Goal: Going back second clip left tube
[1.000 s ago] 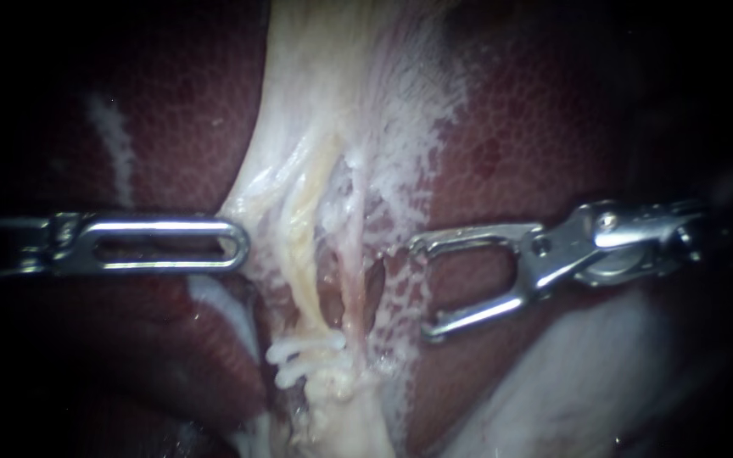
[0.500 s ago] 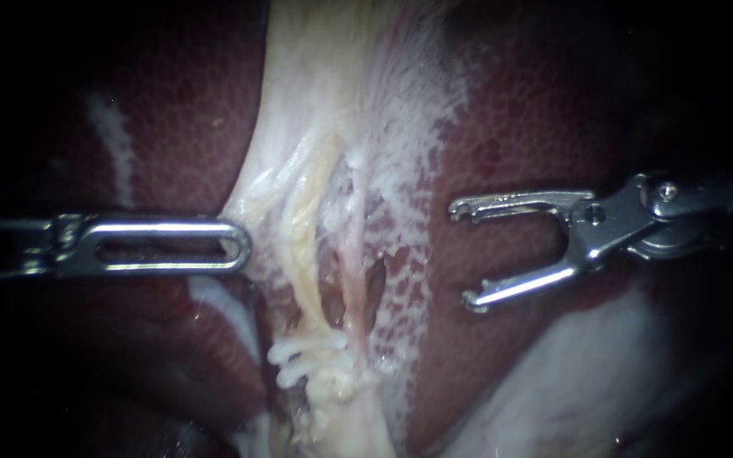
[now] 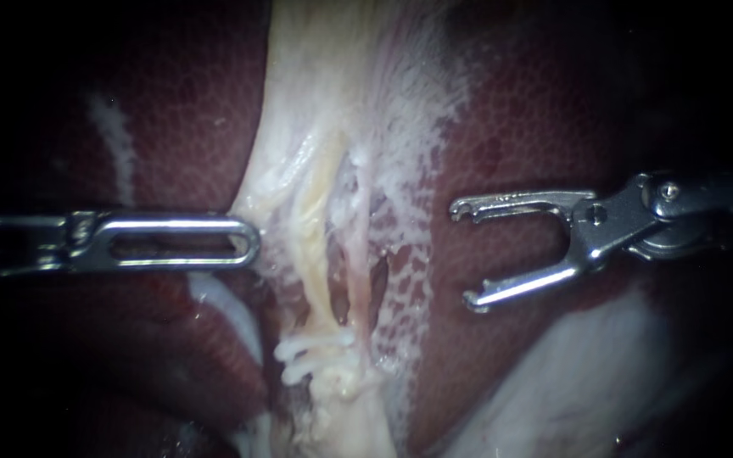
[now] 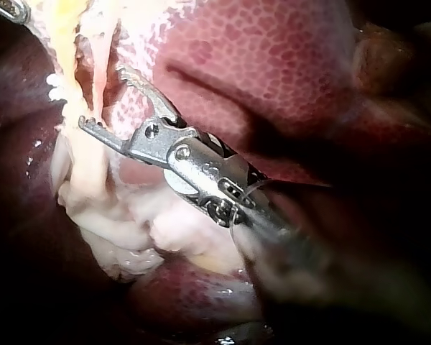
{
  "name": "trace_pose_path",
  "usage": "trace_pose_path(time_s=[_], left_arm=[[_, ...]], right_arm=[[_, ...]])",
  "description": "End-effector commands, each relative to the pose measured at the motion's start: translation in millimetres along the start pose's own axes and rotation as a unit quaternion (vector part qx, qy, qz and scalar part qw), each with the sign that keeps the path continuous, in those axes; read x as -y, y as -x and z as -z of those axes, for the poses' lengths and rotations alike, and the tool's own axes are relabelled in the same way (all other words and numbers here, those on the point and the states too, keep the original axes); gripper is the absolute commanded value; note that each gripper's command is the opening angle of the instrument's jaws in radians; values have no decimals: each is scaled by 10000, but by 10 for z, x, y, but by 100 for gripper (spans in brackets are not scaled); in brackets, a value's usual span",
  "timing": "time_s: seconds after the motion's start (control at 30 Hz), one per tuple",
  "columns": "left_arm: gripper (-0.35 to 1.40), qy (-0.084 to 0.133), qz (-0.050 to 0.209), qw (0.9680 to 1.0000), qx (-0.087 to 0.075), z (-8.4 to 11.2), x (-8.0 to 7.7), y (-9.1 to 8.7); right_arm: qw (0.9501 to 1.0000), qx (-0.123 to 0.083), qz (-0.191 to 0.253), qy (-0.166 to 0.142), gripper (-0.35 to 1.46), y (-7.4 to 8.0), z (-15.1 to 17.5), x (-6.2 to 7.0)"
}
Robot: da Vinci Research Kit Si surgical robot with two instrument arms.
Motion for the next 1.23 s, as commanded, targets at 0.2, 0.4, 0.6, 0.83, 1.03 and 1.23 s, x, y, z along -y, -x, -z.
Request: trace_pose_path(time_s=[0.2, 0.4, 0.6, 0.83, 1.03, 1.23], left_arm=[[-35, 16, -38, 10000, -81, -22, -5, -11], [-35, -13, -57, 9999, -133, -37, -6, -17], [-35, -38, -64, 9998, -166, -45, -5, -19], [-35, -40, -64, 9998, -167, -45, -5, -19], [-35, -39, -34, 9998, -167, -44, -5, -19], [-35, -32, -34, 9998, -181, -43, -5, -19]], right_arm=[[10000, 0, 0, -2, 60, 0, 0, 1], [10000, 0, 1, -2, 60, -1, 0, 1], [10000, 0, 1, -3, 60, -1, 0, 2], [10000, 0, 1, -3, 60, -1, 0, 2], [10000, 0, 0, -3, 60, -1, 0, 2], [10000, 0, 2, -8, 60, 0, 2, 3]])
